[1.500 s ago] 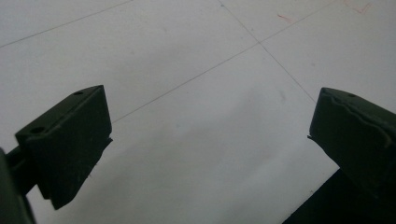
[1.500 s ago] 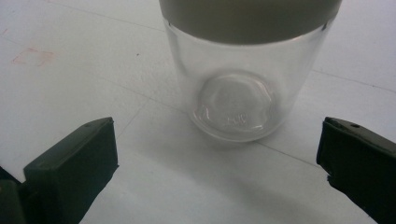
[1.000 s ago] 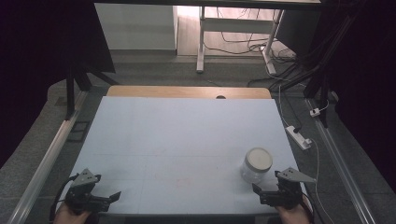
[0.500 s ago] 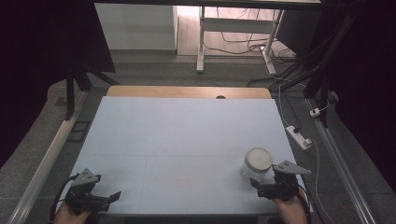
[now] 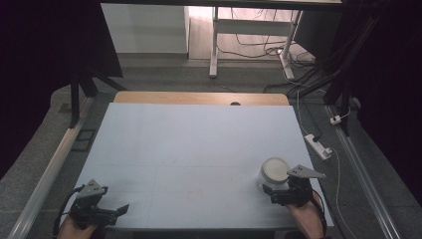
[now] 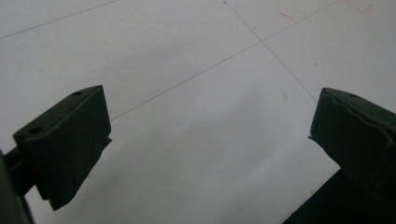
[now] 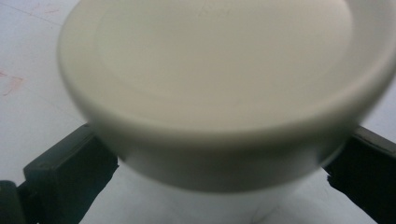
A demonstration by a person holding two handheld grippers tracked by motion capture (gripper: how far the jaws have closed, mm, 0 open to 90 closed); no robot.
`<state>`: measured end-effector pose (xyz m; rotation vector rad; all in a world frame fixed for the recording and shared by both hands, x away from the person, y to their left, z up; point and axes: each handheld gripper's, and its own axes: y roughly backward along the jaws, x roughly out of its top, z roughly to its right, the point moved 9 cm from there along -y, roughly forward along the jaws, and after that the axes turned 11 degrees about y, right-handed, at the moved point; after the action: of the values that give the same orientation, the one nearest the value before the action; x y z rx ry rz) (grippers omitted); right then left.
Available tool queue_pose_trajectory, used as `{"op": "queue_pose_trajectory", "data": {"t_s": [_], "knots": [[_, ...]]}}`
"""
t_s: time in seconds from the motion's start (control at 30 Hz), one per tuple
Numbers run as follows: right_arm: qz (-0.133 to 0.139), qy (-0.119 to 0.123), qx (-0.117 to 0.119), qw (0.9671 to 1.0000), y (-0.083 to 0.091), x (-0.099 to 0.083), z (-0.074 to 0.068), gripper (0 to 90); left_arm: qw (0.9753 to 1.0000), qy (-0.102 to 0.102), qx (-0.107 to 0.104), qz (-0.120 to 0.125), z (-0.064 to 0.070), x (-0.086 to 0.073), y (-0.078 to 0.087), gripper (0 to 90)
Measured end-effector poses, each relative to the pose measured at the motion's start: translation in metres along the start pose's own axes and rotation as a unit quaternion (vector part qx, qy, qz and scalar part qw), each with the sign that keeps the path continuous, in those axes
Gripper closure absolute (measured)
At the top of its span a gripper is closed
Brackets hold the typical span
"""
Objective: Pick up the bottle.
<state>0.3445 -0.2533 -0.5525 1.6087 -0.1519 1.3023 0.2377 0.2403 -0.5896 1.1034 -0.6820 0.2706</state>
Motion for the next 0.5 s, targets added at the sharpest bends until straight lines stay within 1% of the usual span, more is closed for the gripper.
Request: {"op": "queue_pose_trajectory", "data": {"t_s": [0.13, 0.27, 0.43, 0.5], "knots": [[0.004, 0.002, 0.006, 1.0, -0.006, 0.001, 0.0, 0.0, 1.0, -0.001, 0.0, -0.001, 0.0, 0.0, 0.0, 0.0], [-0.003, 0.02, 0.0, 0.9998, -0.012, 0.0, -0.002, 0.0, 1.0, -0.002, 0.0, -0.002, 0.0, 0.0, 0.0, 0.0], [-0.009, 0.019, -0.006, 0.9998, -0.016, -0.003, 0.002, 0.0, 1.0, -0.003, -0.001, -0.002, 0.001, 0.0, 0.0, 0.0], [-0.01, 0.017, -0.005, 0.9998, -0.016, -0.003, 0.002, 0.0, 1.0, -0.003, 0.0, -0.003, 0.001, 0.0, 0.0, 0.0]]}}
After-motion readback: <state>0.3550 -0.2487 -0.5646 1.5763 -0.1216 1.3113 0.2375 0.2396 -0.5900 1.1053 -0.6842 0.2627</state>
